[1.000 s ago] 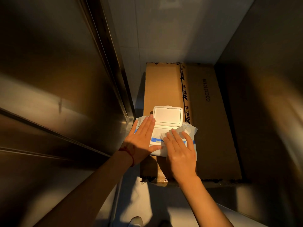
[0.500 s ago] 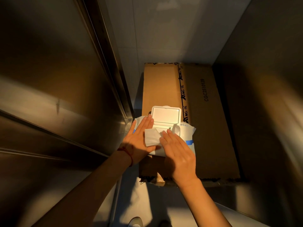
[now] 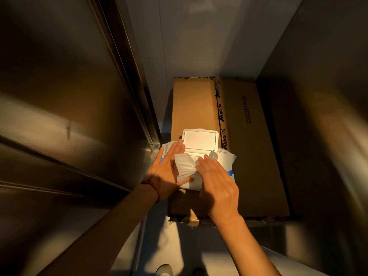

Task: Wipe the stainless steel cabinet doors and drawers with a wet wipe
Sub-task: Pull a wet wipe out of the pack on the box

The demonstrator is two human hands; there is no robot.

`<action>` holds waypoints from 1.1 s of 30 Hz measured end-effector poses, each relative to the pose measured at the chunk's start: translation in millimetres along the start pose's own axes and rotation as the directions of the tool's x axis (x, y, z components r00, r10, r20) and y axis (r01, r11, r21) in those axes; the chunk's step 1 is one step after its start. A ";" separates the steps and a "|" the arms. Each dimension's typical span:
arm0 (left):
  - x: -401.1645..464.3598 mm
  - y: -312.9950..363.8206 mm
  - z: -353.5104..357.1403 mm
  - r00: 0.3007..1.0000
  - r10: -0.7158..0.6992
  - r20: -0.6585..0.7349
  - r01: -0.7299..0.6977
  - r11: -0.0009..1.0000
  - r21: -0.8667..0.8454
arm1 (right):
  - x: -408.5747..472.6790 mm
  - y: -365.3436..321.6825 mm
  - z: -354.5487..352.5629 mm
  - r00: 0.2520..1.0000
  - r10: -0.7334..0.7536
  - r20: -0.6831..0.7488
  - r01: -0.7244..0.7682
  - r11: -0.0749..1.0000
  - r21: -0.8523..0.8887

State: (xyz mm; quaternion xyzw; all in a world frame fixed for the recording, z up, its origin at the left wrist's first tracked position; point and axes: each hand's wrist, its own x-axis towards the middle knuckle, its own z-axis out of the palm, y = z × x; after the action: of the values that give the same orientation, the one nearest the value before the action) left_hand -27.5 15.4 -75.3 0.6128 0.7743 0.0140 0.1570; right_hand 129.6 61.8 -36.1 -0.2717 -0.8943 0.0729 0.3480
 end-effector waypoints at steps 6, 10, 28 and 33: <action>-3.5 0.0 -4.5 0.999 -0.028 0.018 0.029 0.998 -0.060 | 4.8 -2.5 -6.2 1.000 0.021 -0.012 -0.021 1.000 0.004; -6.9 3.3 -9.5 0.999 -0.050 0.020 0.052 0.993 -0.107 | 6.1 -4.0 -11.2 1.000 0.022 0.002 -0.022 1.000 -0.011; -30.4 13.9 -39.1 0.988 -0.120 -0.102 0.109 0.989 -0.101 | 23.8 -14.9 -26.6 0.997 0.079 0.002 -0.079 0.995 0.062; -35.4 17.8 -53.0 0.985 -0.153 -0.086 0.150 0.988 -0.040 | 30.3 -21.2 -33.6 0.996 0.094 -0.001 -0.094 0.992 0.083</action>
State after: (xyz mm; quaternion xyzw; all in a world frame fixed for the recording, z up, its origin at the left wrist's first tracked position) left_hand -17.5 -5.0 -13.1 0.5484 0.8244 0.0420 0.1334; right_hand 124.2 58.3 13.5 -0.2990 -0.8758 0.1256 0.3575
